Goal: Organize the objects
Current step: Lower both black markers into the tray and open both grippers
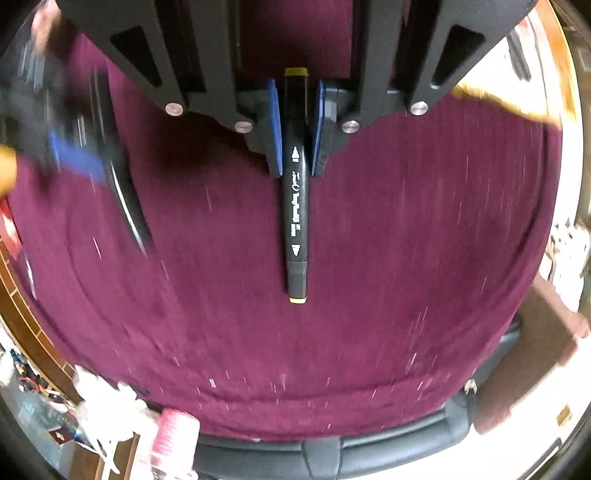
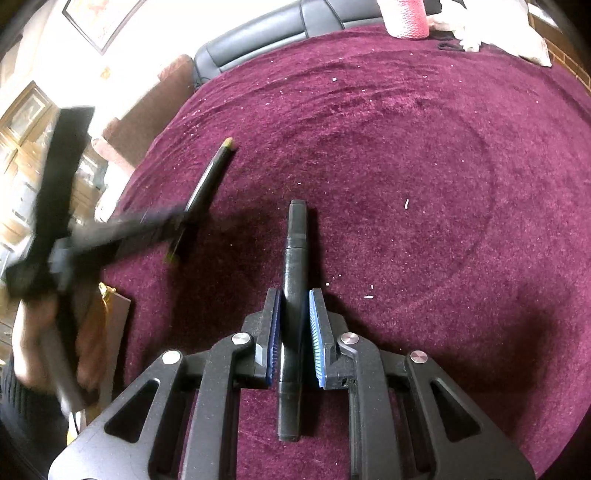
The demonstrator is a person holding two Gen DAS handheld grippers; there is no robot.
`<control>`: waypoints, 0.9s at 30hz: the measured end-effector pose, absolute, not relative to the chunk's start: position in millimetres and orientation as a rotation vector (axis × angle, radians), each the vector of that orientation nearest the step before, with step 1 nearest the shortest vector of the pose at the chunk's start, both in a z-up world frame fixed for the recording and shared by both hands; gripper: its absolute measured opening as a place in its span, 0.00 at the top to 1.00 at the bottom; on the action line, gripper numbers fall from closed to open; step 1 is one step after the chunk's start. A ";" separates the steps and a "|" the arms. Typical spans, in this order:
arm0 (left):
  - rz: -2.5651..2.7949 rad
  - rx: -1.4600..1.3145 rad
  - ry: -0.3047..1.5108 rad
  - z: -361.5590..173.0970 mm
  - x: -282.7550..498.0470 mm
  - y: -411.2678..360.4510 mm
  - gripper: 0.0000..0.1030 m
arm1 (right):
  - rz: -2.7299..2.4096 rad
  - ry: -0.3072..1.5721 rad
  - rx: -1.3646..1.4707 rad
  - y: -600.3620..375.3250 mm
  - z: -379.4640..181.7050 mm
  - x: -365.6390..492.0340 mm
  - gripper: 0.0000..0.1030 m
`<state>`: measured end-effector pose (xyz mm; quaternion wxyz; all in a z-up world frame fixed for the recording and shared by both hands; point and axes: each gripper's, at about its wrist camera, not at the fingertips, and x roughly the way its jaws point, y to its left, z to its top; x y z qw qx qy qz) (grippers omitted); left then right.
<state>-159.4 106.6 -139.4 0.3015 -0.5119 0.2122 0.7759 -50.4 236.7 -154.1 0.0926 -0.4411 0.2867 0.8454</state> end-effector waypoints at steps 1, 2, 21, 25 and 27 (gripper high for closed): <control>2.063 -1.371 0.570 -138.4 -140.3 94.5 0.87 | 2.509 0.845 -1.310 236.0 -153.8 -50.7 0.85; 2.058 -1.378 0.565 -138.2 -125.9 86.3 0.87 | 2.510 0.840 -1.310 235.7 -153.7 -51.1 0.85; 2.086 -1.341 0.422 -139.4 -69.2 67.9 0.85 | 2.528 0.705 -1.309 224.4 -152.3 -54.5 0.84; 2.073 -1.371 0.369 -139.4 -77.2 63.6 0.85 | 2.535 0.651 -1.301 220.1 -151.7 -55.8 0.84; 2.050 -1.396 0.337 -139.3 -83.9 62.2 0.85 | 2.539 0.665 -1.296 222.0 -152.0 -55.8 0.84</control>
